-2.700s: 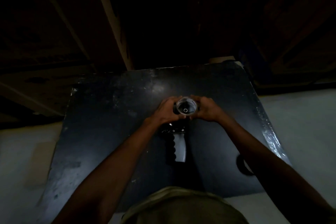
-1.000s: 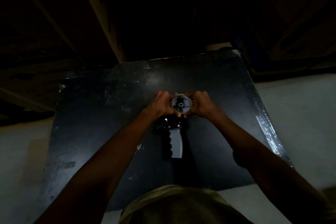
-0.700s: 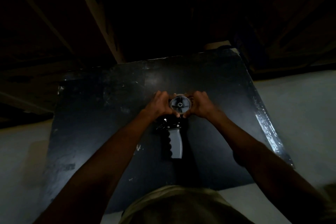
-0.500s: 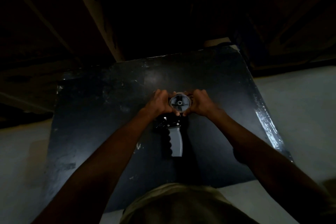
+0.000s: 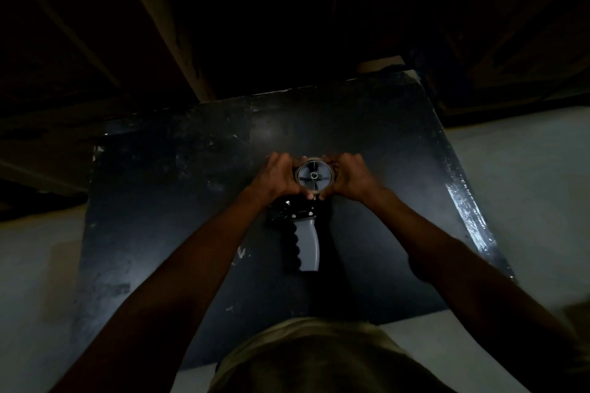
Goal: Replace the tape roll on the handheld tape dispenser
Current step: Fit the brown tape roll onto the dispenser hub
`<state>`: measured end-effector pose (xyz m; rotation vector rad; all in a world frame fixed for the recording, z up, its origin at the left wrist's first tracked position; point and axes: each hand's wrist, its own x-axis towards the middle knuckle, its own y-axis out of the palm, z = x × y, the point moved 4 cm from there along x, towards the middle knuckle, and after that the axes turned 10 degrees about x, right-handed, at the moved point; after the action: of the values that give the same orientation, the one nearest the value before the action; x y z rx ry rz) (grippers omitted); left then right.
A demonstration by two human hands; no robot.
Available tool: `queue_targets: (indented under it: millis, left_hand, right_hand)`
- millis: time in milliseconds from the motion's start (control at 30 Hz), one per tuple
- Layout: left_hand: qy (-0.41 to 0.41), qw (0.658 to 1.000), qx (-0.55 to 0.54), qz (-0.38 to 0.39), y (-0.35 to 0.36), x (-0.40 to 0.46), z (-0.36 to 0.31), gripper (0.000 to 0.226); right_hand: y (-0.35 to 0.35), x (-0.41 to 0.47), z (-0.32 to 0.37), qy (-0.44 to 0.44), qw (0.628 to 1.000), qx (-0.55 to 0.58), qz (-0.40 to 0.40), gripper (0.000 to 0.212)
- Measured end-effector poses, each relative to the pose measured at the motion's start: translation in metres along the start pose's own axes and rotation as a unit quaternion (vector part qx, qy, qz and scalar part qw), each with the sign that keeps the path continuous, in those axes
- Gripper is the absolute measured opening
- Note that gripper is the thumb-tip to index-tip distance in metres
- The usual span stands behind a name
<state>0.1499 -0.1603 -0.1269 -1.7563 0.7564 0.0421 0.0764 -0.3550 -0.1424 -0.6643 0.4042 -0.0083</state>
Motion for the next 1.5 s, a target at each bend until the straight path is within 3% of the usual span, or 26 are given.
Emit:
queue_targets:
  millis: [133,267,333,433,533,733,1000,1133,1200,1267,1400,1500]
  left_hand:
    - [-0.006,1.000,0.004,0.002,0.007,0.004,0.006,0.134]
    - [0.026,1.000,0.007,0.000,-0.003,-0.005,-0.005,0.098]
    - [0.039,0.999,-0.004,-0.004,-0.008,-0.009,-0.009,0.100]
    - [0.046,0.999,-0.012,-0.005,-0.015,-0.016,-0.014,0.103]
    - [0.046,0.999,-0.009,0.007,-0.013,-0.018,-0.015,0.090]
    - [0.022,1.000,-0.005,-0.006,0.006,-0.004,-0.002,0.113]
    - [0.026,0.999,0.009,-0.033,0.020,0.003,0.004,0.103]
    - [0.058,0.998,0.037,-0.016,-0.003,-0.021,-0.014,0.094]
    - [0.061,0.996,0.053,-0.029,-0.005,-0.031,-0.015,0.103]
    - [0.066,0.995,0.059,-0.046,-0.008,-0.045,-0.015,0.109]
    - [0.068,0.988,0.067,-0.122,-0.013,-0.074,-0.011,0.099]
    - [0.053,0.976,0.081,-0.194,-0.015,-0.090,-0.011,0.093]
  right_hand:
    - [-0.010,-0.019,0.027,-0.013,1.000,0.019,0.002,0.111]
    - [-0.021,-0.037,0.051,-0.046,0.998,0.033,-0.014,0.095]
    - [-0.023,-0.040,0.055,-0.051,0.998,0.039,-0.016,0.084]
    - [-0.024,-0.043,0.059,-0.055,0.997,0.042,-0.024,0.084]
    - [-0.024,-0.044,0.058,-0.056,0.997,0.042,-0.026,0.087]
    - [-0.025,-0.049,0.062,-0.068,0.996,0.049,-0.025,0.080]
    - [-0.022,-0.047,0.054,-0.059,0.998,0.020,-0.010,0.083]
    - [-0.027,-0.056,0.076,-0.061,0.997,-0.045,0.006,0.073]
    - [-0.027,-0.059,0.081,-0.054,0.996,-0.074,0.008,0.067]
    - [-0.026,-0.062,0.084,-0.043,0.993,-0.107,0.009,0.073]
    - [-0.024,-0.069,0.082,-0.022,0.993,-0.113,0.002,0.119]
    - [-0.023,-0.084,0.070,-0.009,0.998,-0.060,-0.035,0.104]
